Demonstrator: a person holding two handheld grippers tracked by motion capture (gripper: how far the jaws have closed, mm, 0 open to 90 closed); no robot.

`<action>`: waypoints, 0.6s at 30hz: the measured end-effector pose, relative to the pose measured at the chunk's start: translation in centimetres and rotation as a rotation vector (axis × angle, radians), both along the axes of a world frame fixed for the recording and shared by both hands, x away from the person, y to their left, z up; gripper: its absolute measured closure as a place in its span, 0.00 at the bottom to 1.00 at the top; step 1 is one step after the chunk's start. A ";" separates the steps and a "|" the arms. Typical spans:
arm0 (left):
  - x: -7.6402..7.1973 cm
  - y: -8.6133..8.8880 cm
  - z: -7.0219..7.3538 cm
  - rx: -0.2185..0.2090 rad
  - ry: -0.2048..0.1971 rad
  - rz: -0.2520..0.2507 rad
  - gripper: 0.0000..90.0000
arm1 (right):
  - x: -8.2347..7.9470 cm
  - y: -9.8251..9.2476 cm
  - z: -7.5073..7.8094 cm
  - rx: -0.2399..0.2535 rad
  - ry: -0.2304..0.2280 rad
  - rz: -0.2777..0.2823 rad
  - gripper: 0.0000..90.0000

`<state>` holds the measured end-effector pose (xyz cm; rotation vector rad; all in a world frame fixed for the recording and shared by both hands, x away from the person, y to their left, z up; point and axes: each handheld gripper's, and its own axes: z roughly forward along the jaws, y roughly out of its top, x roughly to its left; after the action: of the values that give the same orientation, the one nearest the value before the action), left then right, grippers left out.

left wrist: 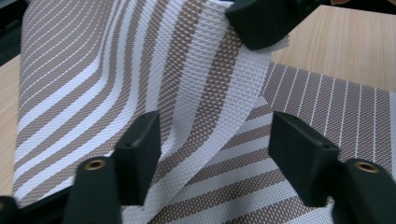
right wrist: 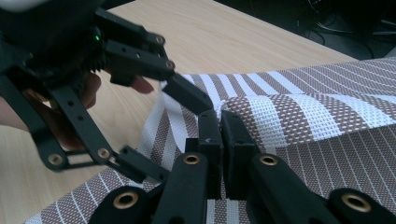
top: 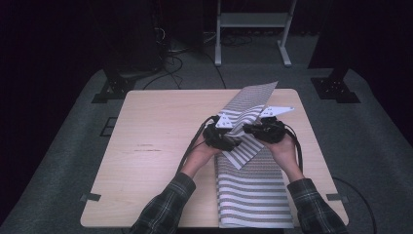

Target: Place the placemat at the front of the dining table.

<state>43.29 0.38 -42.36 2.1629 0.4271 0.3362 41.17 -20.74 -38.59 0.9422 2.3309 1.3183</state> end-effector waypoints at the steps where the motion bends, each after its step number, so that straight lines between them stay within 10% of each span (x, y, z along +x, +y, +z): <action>1: 0.0 -0.1 0.0 0.000 -0.003 -0.005 0.42 | 0.0 0.0 0.0 0.000 0.000 0.000 0.97; 9: 0.5 0.2 0.2 0.017 -0.013 0.015 0.82 | 0.1 -0.1 -0.1 0.001 0.000 -0.007 0.95; 12: 0.4 -0.1 0.2 0.031 -0.013 0.006 0.96 | 0.0 -0.1 0.1 0.023 -0.018 -0.019 0.80; 18: 1.1 0.4 0.1 0.015 0.056 0.038 1.00 | -1.0 -1.4 1.0 0.049 -0.057 -0.043 0.73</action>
<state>44.39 0.74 -42.29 2.1856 0.4996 0.3017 40.15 -22.09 -37.64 0.9508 2.2334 1.3725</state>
